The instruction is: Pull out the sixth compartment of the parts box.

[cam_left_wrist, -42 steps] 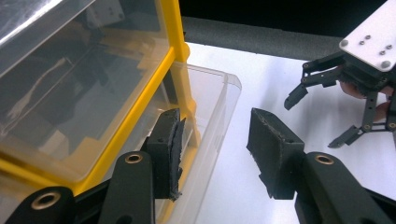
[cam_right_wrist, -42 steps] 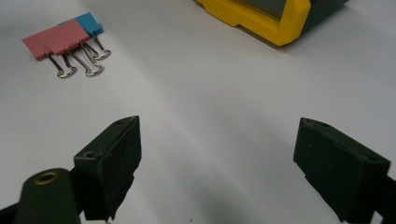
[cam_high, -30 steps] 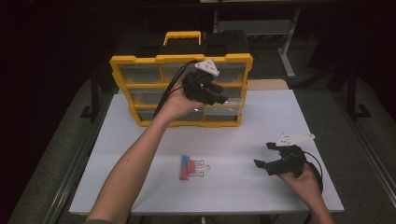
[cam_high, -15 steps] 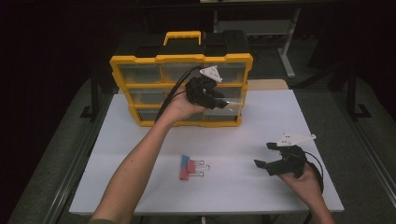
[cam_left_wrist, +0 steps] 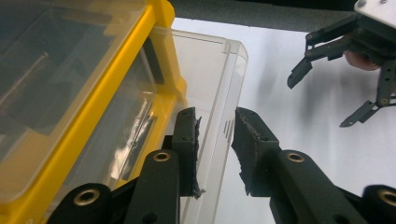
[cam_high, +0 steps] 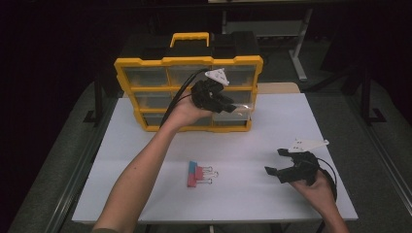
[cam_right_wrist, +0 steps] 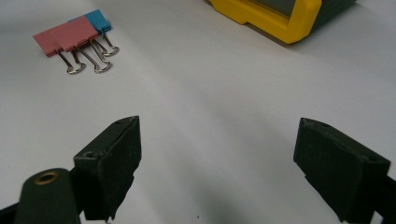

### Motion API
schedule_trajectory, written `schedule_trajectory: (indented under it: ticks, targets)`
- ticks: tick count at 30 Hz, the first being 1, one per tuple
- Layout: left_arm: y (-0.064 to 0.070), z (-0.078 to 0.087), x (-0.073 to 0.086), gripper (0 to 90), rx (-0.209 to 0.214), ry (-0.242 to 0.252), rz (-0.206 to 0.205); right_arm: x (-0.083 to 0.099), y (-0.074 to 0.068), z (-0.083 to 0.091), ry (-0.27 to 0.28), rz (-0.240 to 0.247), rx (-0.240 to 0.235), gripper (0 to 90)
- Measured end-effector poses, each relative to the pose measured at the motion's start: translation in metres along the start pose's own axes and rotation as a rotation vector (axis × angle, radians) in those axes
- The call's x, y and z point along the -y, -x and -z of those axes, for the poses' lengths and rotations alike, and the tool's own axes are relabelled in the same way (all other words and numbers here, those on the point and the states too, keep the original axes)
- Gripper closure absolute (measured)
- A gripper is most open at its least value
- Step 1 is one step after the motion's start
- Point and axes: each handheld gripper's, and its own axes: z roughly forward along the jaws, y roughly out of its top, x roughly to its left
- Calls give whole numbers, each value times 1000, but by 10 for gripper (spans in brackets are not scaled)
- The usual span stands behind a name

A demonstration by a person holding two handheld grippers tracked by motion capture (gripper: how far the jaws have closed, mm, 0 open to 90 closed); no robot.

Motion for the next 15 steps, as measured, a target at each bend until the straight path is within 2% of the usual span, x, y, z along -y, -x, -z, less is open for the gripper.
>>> schedule_trajectory:
  ticks: [2,3,6,8,11,15]
  targets:
    - [0,1,0,725,1,12,5,0,0,0,0,0,0,140]
    - [0,6,1,741,2,45,17,0,0,0,1,5,-1,140]
    - [-1,11,3,779,-4,58,23,0,0,0,-3,11,-2,140]
    - [-1,11,3,747,-7,51,26,0,0,-1,-4,9,-3,140]
    - [-1,6,4,707,-12,-1,6,0,-1,-1,-4,4,-5,140]
    - [0,0,3,689,-11,-2,3,0,-2,-2,-9,12,-4,140]
